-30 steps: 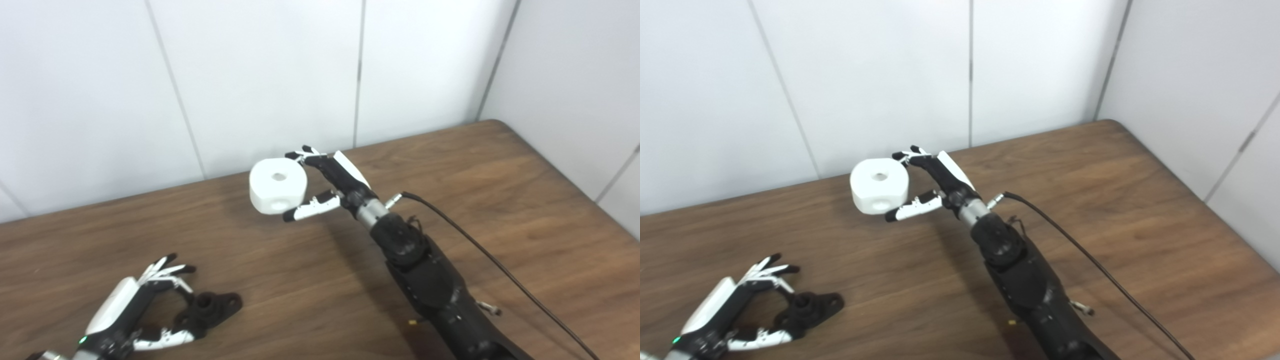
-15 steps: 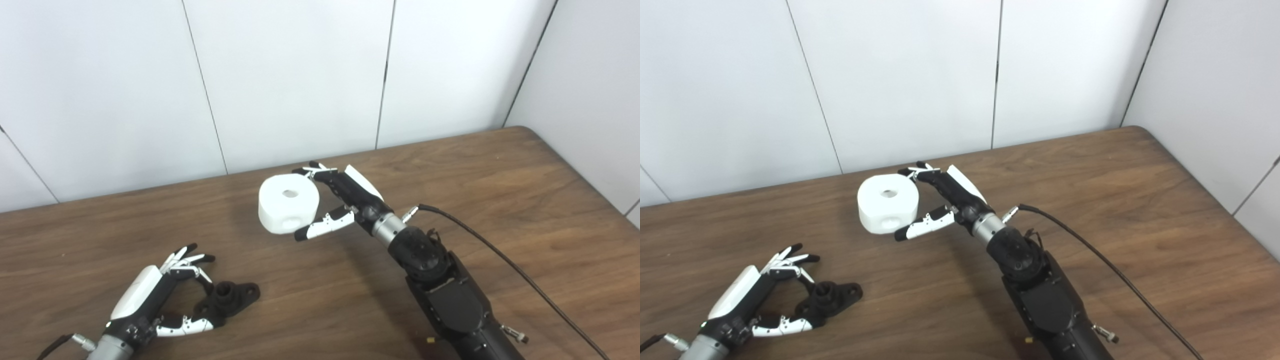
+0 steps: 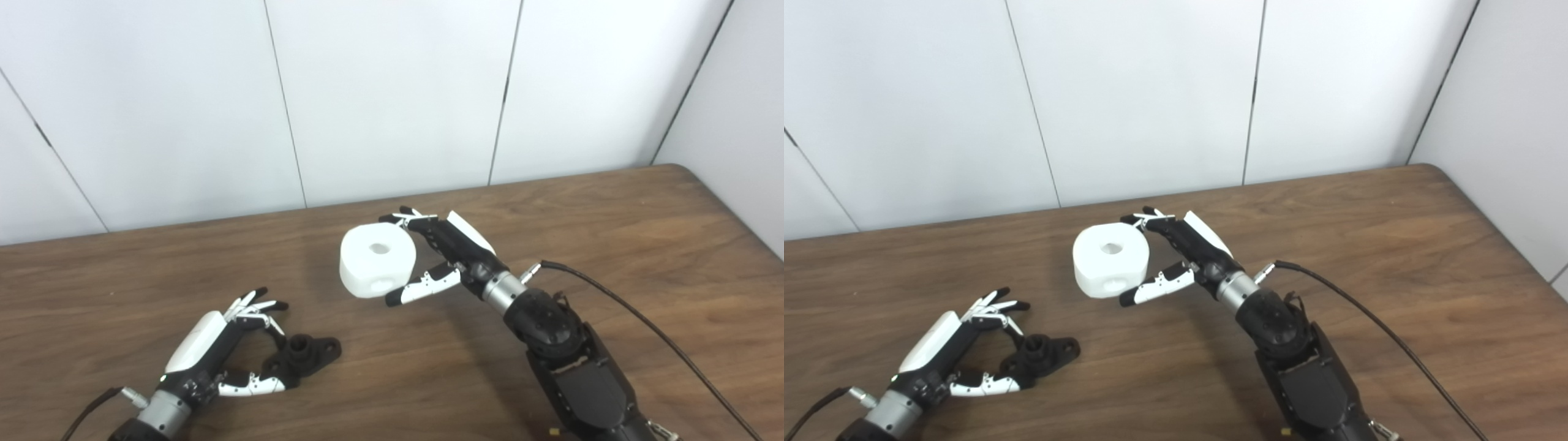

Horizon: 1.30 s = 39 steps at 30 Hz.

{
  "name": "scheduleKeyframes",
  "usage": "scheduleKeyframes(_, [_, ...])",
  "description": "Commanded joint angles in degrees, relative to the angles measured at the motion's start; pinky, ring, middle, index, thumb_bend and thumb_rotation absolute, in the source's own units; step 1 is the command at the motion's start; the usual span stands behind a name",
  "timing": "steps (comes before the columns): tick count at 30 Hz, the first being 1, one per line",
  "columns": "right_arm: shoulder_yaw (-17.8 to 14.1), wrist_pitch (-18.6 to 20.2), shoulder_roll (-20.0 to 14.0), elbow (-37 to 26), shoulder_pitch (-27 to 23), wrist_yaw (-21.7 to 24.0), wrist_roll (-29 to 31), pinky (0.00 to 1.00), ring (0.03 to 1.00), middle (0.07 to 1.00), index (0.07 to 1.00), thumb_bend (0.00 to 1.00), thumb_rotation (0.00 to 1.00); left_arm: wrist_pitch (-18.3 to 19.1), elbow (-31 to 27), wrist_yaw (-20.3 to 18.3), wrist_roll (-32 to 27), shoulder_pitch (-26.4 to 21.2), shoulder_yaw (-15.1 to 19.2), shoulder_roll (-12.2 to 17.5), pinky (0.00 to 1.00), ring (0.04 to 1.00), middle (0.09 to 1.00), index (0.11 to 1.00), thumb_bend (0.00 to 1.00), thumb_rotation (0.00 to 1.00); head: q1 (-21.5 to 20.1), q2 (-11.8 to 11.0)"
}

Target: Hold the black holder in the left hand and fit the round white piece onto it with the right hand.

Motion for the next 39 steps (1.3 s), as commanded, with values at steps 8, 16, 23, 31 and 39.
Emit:
scheduleKeyframes(8, [0.84,0.74,-0.08,-3.96,-0.92,1.83,0.91,1.00,1.000,0.861,0.480,0.53,0.15,3.59,-0.37,-1.13,2.64,-0.79,-1.81,-1.11,1.00,1.000,0.855,0.481,0.52,0.05,2.62,1.24])
scheduleKeyframes(16, [2.28,1.89,0.89,-5.46,-0.41,3.20,1.27,1.00,1.000,0.852,0.480,0.53,0.14,4.86,-0.89,-1.62,3.19,-1.60,-2.68,-0.97,1.00,1.000,0.853,0.481,0.52,0.05,4.88,2.18])
scheduleKeyframes(23, [3.18,2.89,1.18,-5.83,-0.49,4.04,1.70,1.00,1.000,0.842,0.480,0.53,0.14,6.66,-1.69,-1.83,3.79,-1.71,-3.55,-1.03,1.00,1.000,0.853,0.481,0.52,0.05,6.46,2.73])
scheduleKeyframes(31, [4.07,2.71,0.45,-5.39,-1.85,4.66,1.65,1.00,1.000,0.846,0.480,0.53,0.14,8.29,-3.38,-2.07,4.73,-1.90,-4.78,-1.22,1.00,1.000,0.854,0.481,0.52,0.05,8.02,3.28])
scheduleKeyframes(39, [4.70,2.51,0.30,-4.80,-2.09,5.42,1.39,1.00,1.000,0.850,0.480,0.53,0.14,9.09,-4.32,-1.84,5.04,-1.85,-5.71,-1.59,1.00,1.000,0.849,0.481,0.52,0.05,9.35,3.68])
